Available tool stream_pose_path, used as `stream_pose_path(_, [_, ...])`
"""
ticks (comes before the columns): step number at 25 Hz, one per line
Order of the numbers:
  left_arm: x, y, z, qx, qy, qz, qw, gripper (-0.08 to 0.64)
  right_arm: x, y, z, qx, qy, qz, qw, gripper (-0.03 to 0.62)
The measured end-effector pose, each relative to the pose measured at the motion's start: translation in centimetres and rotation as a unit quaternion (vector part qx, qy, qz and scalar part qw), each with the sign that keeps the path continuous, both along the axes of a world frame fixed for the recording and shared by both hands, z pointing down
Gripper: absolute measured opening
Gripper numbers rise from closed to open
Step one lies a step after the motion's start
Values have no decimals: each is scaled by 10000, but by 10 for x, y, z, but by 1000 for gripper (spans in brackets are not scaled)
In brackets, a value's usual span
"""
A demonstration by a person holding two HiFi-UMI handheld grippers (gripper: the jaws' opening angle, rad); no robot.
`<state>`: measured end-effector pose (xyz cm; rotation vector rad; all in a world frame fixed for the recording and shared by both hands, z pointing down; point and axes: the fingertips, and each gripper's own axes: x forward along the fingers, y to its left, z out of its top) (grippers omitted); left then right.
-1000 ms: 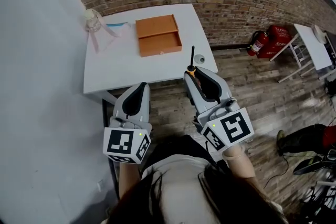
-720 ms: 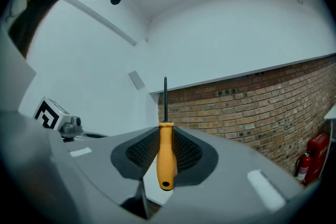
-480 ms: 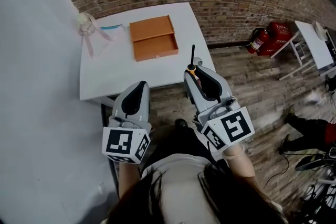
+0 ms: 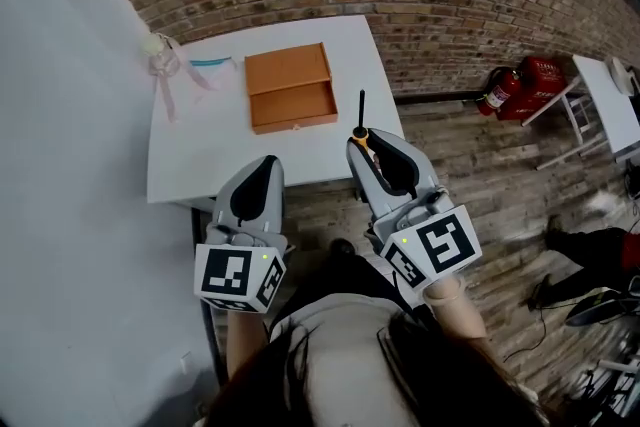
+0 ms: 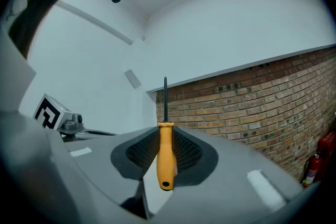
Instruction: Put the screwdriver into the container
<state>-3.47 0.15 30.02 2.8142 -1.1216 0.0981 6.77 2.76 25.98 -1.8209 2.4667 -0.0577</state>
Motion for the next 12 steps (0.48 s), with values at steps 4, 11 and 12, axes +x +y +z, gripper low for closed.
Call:
stream_pose_path(4, [11, -13, 2, -8, 10, -104, 9999, 0, 12, -15, 3, -9, -27, -105, 9999, 78])
stream_pose_path(11, [28, -32, 2, 13, -41, -290, 9996, 0, 29, -39, 5, -5, -68, -309, 9995, 78])
stream_pose_path(12, [29, -34, 3, 14, -40, -330, 9994, 0, 31, -42, 6, -5, -75, -343, 9994, 78])
